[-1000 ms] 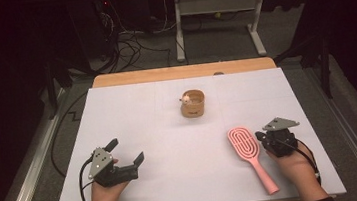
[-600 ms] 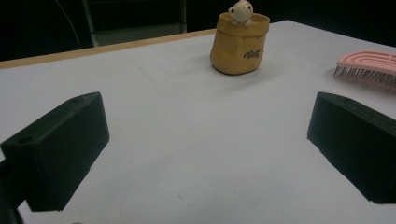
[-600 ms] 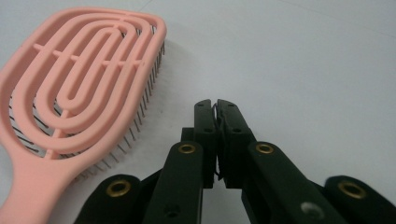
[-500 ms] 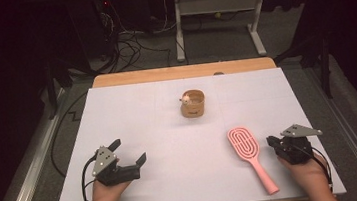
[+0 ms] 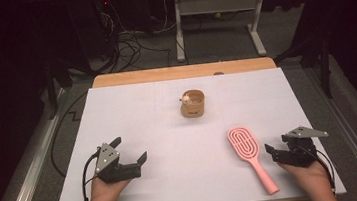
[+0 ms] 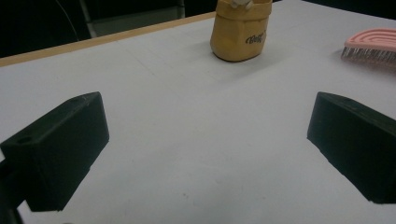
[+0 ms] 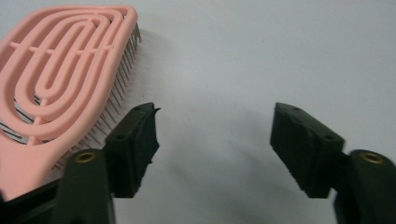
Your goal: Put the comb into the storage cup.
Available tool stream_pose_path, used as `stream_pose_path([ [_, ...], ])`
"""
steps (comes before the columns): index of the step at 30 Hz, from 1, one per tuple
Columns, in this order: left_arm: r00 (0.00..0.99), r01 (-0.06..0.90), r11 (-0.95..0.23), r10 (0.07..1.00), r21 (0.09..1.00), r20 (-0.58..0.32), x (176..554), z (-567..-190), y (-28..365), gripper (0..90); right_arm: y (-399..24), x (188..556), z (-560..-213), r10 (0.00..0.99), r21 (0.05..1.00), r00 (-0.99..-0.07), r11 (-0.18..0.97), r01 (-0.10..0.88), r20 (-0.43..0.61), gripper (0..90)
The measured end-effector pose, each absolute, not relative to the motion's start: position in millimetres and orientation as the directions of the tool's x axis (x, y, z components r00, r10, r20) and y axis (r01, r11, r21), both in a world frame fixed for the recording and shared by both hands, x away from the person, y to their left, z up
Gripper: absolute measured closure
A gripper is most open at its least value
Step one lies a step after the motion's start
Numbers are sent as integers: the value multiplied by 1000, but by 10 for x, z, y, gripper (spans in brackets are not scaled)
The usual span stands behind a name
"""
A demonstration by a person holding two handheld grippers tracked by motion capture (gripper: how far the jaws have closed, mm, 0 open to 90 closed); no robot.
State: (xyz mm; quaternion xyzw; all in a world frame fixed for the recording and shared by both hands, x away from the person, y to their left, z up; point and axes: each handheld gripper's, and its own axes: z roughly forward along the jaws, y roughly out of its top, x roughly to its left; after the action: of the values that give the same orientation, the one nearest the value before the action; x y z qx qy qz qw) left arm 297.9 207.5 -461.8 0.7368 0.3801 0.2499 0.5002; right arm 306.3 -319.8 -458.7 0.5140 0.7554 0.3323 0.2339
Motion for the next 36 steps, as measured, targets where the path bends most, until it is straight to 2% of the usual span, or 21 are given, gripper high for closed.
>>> stream_pose_path([
  [6, 589, 315, -200, 807, 928, -26, 2985, -4623, 2109, 0, -3213, 3080, -4591, 937, 732, -350, 239, 638, 0, 68],
  [7, 589, 315, -200, 807, 928, -26, 2985, -4623, 2109, 0, -3213, 3080, -4591, 937, 732, -350, 239, 638, 0, 68],
  [8, 589, 314, -188, 808, 931, -36, 2981, -4621, 2127, 0, -3229, 3086, -4588, 939, 730, -344, 228, 644, 10, 4],
  [13, 593, 307, -153, 802, 939, -63, 2968, -4629, 2145, 0, -3279, 3059, -4538, 938, 737, -345, 225, 638, 12, 3],
  [25, 606, 302, -173, 794, 937, -49, 2959, -4639, 2121, 0, -3239, 2969, -4420, 932, 739, -362, 228, 634, 23, 3],
  [36, 615, 297, -184, 787, 937, -41, 2954, -4657, 2104, 0, -2894, 2942, -4263, 902, 738, -431, 283, 613, 11, 3],
])
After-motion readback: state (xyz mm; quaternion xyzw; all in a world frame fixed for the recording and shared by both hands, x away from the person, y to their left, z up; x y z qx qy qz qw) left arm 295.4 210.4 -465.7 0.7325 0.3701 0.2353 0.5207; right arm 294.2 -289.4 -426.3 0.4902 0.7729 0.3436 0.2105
